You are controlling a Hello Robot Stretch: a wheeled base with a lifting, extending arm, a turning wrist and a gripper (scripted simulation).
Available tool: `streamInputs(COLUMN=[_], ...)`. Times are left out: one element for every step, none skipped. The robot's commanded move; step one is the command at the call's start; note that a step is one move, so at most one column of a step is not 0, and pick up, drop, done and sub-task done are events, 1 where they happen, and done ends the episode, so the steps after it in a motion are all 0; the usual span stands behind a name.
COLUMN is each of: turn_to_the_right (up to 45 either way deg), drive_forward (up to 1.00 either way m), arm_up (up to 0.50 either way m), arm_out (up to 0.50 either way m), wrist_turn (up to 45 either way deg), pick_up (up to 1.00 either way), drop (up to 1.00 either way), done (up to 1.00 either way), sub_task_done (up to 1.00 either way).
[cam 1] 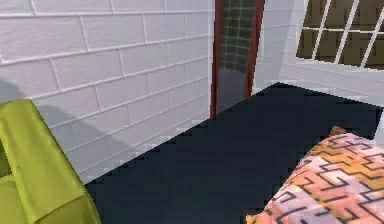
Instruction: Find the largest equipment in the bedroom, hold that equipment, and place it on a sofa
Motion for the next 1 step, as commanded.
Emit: streamInputs(turn_to_the_right=[-6.0], drive_forward=[0.0], arm_up=[0.0], arm_out=[0.0], wrist_turn=[0.0], pick_up=[0.0], drop=[0.0], done=[0.0], sub_task_done=[0.0])
